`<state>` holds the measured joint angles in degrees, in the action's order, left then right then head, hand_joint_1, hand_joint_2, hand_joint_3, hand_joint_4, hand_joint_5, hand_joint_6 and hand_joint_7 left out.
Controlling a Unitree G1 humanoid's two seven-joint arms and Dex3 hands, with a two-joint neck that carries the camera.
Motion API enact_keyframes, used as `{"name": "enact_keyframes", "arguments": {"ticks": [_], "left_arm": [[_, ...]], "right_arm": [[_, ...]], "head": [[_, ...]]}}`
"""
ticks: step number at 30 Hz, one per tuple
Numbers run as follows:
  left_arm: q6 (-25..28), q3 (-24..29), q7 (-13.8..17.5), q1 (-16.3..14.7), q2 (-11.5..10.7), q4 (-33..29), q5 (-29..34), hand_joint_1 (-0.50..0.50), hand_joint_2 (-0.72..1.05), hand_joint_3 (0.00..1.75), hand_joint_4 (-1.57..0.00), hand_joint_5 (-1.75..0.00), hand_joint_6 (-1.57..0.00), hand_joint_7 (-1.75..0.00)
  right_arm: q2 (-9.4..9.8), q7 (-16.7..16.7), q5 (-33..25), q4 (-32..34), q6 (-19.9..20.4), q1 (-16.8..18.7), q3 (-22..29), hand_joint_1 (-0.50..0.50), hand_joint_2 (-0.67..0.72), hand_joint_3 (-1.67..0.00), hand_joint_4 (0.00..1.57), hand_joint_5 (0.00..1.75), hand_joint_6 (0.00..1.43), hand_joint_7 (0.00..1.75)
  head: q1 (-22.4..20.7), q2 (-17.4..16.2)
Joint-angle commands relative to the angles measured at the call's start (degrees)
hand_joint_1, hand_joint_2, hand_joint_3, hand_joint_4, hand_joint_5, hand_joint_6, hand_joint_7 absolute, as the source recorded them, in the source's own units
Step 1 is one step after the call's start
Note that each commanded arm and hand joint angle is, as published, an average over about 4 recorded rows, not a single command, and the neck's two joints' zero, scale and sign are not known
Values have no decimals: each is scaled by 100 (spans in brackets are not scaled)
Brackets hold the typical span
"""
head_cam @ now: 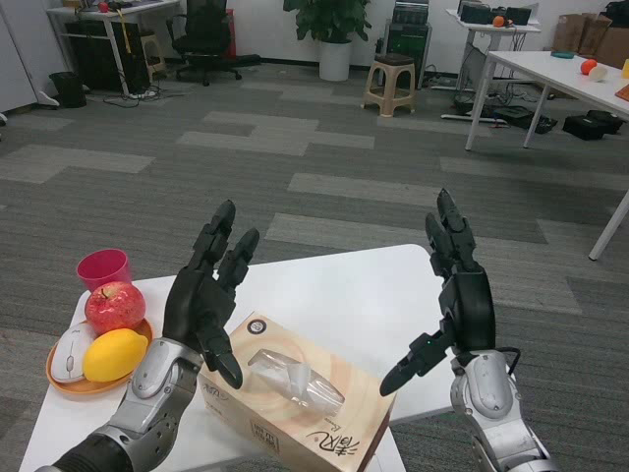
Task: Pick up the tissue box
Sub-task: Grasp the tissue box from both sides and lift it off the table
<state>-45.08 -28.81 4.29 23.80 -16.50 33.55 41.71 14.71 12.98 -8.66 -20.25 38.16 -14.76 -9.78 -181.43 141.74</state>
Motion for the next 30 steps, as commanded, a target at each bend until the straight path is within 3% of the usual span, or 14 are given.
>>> {"name": "enact_keyframes", "arguments": {"ticks": [1,12,21,30], "left_arm": [[-80,20,-16,37,-51,24,-1,50,-72,0,0,-31,0,0],[-80,77,105,-110,-288,156,-5,50,-72,0,0,-31,0,0],[-65,154,472,-310,-514,257,2,50,-64,0,0,-31,0,0],[148,130,815,-459,-899,327,-137,50,-59,0,0,-31,0,0]], "right_arm": [[67,29,-35,-62,7,34,64,-46,72,-4,3,0,0,0],[192,20,-39,-238,-2,311,198,-45,72,0,3,0,0,0],[418,-74,-39,-223,-2,654,247,-42,72,0,3,0,0,0],[625,-195,-39,-251,-28,891,91,-42,72,0,3,0,0,0]], "head": [[2,-206],[117,-721],[158,-813],[227,-894]]}}
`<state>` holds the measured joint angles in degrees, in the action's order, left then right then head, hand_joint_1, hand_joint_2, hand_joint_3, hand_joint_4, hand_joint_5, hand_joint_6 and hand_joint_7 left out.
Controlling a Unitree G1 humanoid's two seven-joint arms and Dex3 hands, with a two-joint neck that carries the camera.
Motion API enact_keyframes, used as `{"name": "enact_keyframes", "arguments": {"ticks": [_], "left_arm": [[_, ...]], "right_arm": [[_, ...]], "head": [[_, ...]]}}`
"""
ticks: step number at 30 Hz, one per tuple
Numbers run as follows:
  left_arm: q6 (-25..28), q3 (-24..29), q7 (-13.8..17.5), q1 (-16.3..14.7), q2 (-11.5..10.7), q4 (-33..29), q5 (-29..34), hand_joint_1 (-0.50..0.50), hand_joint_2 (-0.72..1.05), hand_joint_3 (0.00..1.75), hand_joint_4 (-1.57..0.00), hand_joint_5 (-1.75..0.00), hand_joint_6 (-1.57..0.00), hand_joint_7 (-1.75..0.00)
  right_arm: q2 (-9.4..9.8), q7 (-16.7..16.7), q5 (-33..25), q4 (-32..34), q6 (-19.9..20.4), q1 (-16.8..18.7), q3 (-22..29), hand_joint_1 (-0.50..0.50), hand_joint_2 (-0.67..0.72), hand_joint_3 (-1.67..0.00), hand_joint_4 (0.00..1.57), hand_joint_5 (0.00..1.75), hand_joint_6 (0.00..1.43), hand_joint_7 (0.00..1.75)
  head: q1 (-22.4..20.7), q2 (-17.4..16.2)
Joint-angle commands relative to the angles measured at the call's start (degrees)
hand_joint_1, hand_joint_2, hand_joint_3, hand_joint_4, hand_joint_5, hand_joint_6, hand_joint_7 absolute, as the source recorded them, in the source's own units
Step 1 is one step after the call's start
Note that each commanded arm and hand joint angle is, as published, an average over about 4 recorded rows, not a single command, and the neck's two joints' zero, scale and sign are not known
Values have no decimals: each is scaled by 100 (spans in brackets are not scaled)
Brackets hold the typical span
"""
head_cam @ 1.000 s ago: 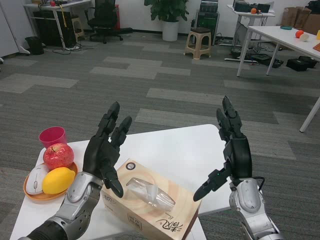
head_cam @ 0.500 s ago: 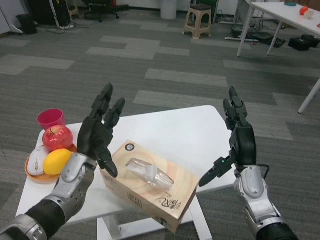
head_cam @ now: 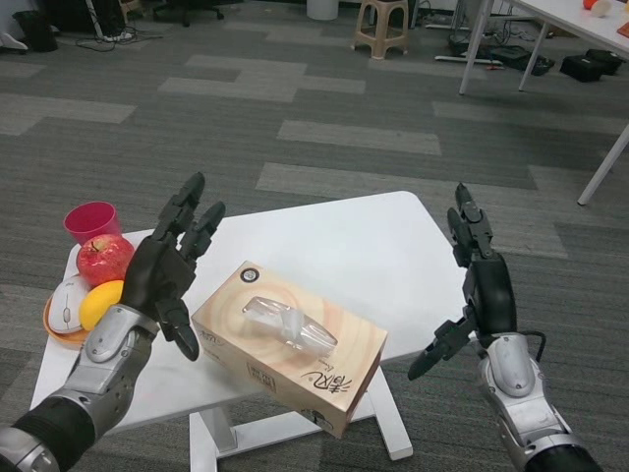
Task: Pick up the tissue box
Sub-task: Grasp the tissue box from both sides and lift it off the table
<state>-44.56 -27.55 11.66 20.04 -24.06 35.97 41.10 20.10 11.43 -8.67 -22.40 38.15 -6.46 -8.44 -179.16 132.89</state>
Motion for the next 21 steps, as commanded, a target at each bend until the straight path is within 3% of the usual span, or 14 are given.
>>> {"name": "enact_keyframes", "arguments": {"ticks": [1,9,21], "left_arm": [[97,-5,85,-95,-156,119,-75,50,-59,0,0,-31,0,0],[105,-36,111,-139,-167,382,-260,50,-55,0,0,-31,0,0],[99,-122,133,-104,-62,1090,-480,50,-55,0,0,-31,0,0]], "right_arm": [[86,-51,-38,-82,-27,62,-61,-42,72,0,3,0,0,0],[-50,-154,-31,-568,-20,-61,-219,-42,72,0,3,0,0,0],[-461,-194,-20,-1728,188,-560,-441,-42,72,0,7,0,0,0]], "head": [[-5,-9],[-57,-43],[-21,-71]]}}
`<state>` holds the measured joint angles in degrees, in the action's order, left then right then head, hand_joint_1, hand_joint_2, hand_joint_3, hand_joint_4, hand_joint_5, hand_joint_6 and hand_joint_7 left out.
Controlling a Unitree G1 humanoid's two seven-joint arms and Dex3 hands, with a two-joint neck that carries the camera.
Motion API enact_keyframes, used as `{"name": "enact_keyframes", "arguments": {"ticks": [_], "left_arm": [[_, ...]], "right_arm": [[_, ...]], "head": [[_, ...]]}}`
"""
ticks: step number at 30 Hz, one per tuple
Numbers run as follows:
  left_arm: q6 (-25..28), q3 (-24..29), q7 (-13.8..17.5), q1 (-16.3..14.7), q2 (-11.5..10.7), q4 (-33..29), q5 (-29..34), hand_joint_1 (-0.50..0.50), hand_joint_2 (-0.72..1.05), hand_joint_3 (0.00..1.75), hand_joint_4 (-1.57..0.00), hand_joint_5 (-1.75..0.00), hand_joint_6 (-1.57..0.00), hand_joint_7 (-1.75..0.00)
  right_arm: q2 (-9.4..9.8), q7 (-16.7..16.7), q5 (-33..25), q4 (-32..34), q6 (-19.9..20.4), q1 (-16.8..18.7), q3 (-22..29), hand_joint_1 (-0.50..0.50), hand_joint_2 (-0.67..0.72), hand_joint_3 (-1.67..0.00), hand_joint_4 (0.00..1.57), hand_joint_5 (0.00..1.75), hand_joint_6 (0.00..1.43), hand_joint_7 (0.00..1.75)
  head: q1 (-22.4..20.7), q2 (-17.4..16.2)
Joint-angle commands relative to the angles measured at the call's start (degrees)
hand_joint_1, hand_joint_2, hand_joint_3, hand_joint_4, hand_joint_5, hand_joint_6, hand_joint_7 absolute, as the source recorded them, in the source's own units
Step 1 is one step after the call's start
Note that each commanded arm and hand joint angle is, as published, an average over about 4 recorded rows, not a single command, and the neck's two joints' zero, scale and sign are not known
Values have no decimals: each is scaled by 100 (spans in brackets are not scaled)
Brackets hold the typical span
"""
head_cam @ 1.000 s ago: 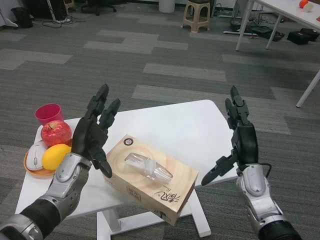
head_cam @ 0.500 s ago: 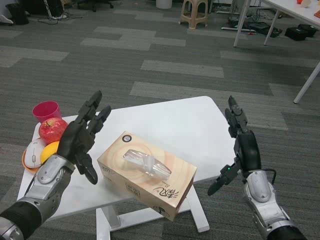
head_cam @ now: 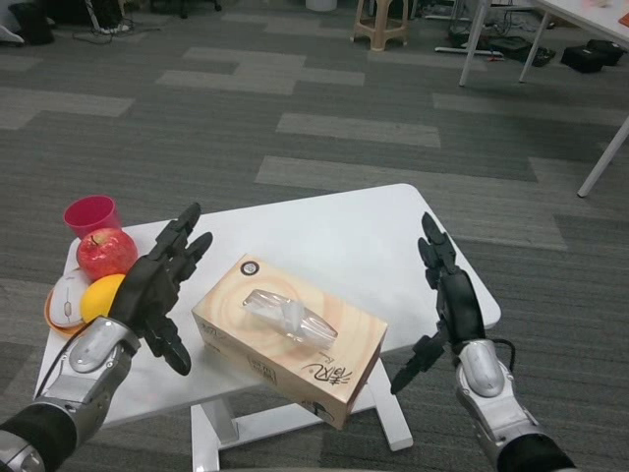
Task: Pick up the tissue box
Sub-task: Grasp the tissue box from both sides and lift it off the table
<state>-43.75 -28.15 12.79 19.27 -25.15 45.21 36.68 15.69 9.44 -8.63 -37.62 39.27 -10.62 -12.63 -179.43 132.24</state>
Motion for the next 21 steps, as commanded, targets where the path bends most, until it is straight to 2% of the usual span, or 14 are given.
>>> {"name": "enact_keyframes", "arguments": {"ticks": [1,10,15,21], "left_arm": [[15,-72,29,-13,61,236,-40,50,-55,0,0,-31,0,0],[15,-89,49,116,203,807,-337,50,-55,0,0,-31,0,0],[15,-94,49,127,278,865,-335,50,-55,0,0,-31,0,0],[6,-87,49,130,322,865,-322,50,-55,0,0,-31,0,0]], "right_arm": [[-29,5,-24,-290,81,-177,-51,-42,72,0,7,0,0,0],[-192,14,-16,-1189,90,-549,-213,-42,72,0,6,0,0,0],[-227,66,-16,-1663,90,-830,-317,-44,72,0,9,0,0,0],[-258,227,-16,-1986,90,-1010,-378,-44,72,0,9,0,0,0]], "head": [[7,-8],[63,-9],[49,-9],[77,-12]]}}
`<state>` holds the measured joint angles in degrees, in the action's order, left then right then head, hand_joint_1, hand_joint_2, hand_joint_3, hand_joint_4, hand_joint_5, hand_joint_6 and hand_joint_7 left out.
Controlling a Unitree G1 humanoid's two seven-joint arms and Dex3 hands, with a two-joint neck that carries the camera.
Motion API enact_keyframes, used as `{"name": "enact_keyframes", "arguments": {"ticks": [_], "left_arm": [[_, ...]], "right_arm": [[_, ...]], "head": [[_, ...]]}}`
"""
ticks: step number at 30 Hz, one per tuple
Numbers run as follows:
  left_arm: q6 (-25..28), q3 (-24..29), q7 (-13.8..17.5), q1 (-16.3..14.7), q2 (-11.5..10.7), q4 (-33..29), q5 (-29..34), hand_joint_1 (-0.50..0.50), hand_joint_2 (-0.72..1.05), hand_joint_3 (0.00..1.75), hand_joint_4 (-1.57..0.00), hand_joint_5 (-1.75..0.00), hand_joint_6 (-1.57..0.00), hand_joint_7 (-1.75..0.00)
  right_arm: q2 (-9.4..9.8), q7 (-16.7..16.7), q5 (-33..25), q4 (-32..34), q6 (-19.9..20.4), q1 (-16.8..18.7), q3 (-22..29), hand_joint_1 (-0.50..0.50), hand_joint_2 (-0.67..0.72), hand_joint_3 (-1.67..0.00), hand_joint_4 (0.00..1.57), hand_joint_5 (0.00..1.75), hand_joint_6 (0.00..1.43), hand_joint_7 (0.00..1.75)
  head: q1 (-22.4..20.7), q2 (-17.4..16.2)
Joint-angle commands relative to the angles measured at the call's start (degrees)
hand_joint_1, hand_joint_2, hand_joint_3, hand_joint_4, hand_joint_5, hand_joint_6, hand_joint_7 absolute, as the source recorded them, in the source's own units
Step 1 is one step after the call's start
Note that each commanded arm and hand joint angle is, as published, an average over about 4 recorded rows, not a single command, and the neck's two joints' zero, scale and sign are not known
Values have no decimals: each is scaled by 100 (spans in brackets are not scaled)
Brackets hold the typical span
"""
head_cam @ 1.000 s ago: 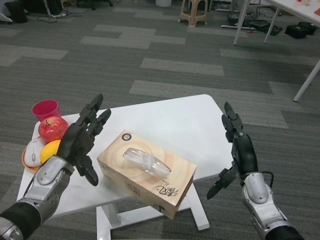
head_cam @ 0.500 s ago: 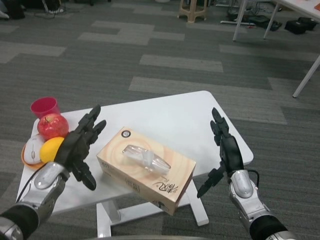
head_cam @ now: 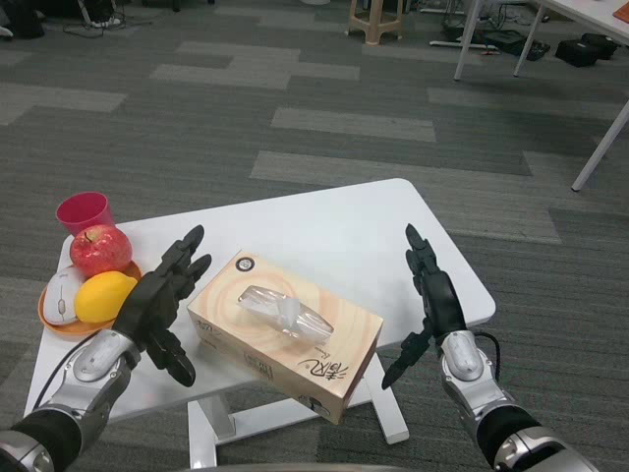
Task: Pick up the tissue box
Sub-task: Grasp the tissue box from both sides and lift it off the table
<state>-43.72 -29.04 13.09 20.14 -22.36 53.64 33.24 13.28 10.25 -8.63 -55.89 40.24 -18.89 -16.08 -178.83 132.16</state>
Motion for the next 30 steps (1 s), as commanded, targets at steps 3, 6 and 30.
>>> {"name": "enact_keyframes", "arguments": {"ticks": [3,6,30], "left_arm": [[4,-10,18,45,48,21,22,50,-55,0,0,-31,0,0],[-7,-34,18,52,48,17,15,50,-55,0,0,-31,0,0],[-75,-41,18,34,65,14,55,50,-55,0,0,-31,0,0]], "right_arm": [[-34,375,-10,-390,-8,-326,-119,-42,72,0,9,0,0,0],[-54,612,4,-654,-3,-504,-209,-42,72,0,9,0,0,0],[-318,1907,335,-1790,-21,-1201,-581,-42,72,0,3,0,0,0]], "head": [[29,-5],[31,13],[-70,108]]}}
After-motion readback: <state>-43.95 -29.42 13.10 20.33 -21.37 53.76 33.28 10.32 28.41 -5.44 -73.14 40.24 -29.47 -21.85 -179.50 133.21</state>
